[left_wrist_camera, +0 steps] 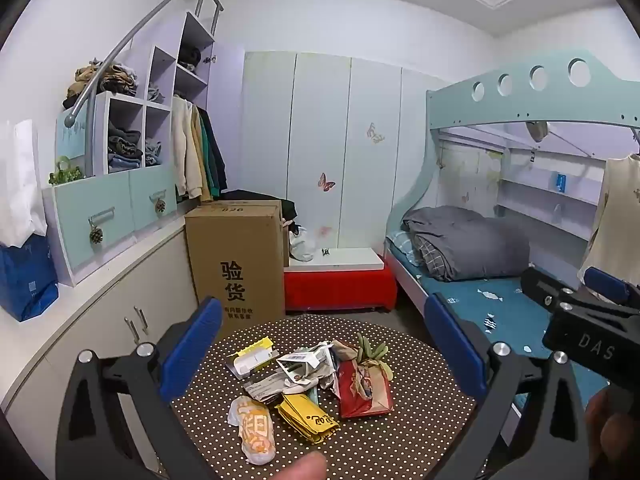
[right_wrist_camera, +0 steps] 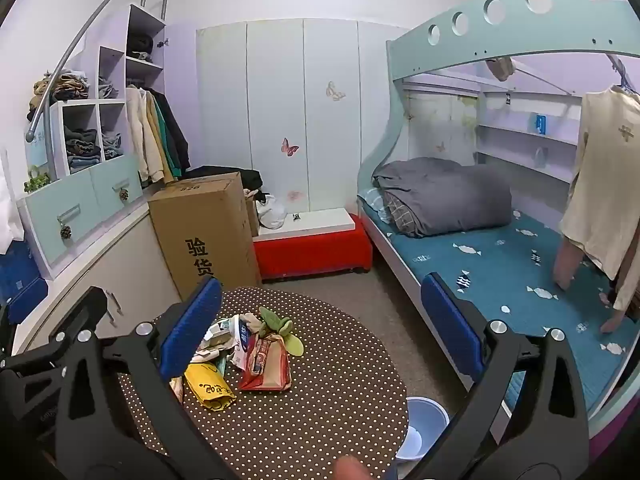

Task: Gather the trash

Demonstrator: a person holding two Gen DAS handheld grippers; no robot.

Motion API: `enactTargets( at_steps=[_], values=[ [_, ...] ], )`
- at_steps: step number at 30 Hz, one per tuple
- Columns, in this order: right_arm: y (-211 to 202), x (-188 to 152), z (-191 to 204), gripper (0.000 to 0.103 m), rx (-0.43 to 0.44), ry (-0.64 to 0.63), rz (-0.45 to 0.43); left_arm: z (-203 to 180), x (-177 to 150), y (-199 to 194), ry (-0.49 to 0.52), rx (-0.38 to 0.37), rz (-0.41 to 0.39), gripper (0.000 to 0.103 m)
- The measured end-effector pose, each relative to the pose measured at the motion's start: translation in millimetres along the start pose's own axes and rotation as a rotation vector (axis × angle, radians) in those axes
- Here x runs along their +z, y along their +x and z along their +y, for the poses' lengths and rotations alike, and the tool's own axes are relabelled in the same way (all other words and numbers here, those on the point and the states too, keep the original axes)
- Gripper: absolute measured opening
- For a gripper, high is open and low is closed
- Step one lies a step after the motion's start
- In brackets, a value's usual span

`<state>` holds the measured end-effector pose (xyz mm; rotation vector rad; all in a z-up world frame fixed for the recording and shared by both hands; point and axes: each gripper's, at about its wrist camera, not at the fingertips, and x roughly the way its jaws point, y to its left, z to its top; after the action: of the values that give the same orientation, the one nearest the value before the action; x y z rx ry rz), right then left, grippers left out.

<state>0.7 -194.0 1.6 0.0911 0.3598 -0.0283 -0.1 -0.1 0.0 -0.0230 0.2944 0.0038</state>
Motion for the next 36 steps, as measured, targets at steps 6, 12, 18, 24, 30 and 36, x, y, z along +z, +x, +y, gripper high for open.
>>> enactTargets(
  at_steps=[6,12,18,24,30,36],
  values=[
    [1.1,-0.1,-0.3,0.098,0.001,0.0,0.007,-0.4,-0.8,-0.8,0.006,-0.001,0.004,0.099],
    [1.2,0.8,-2.4,0.097,0.001,0.003,0.008,-3.7,-14.2,3.1,0.014,0.003,-0.001,0.099],
    [3.1,-0.9,-5.0,0.098,-0.003,0.007,0.007,-3.8,-8.0,7.4,0.016,0.003,0.016,0.099],
    [4.8,-2.9,-7.1,0.098,-0.002,0.007,0.014,-3.9,-8.3,7.7,0.012,0.001,0.02,0.099],
    [5.6,-4.7,-6.8,0.098,-0.002,0.004,0.015,-1.4,-8.5,8.7,0.006,0.0,0.024,0.099],
    [5.6,-4.5,-5.4,0.097,0.0,0.0,0.015,-1.5,-8.7,8.9,0.006,0.0,0.025,0.099]
  ],
)
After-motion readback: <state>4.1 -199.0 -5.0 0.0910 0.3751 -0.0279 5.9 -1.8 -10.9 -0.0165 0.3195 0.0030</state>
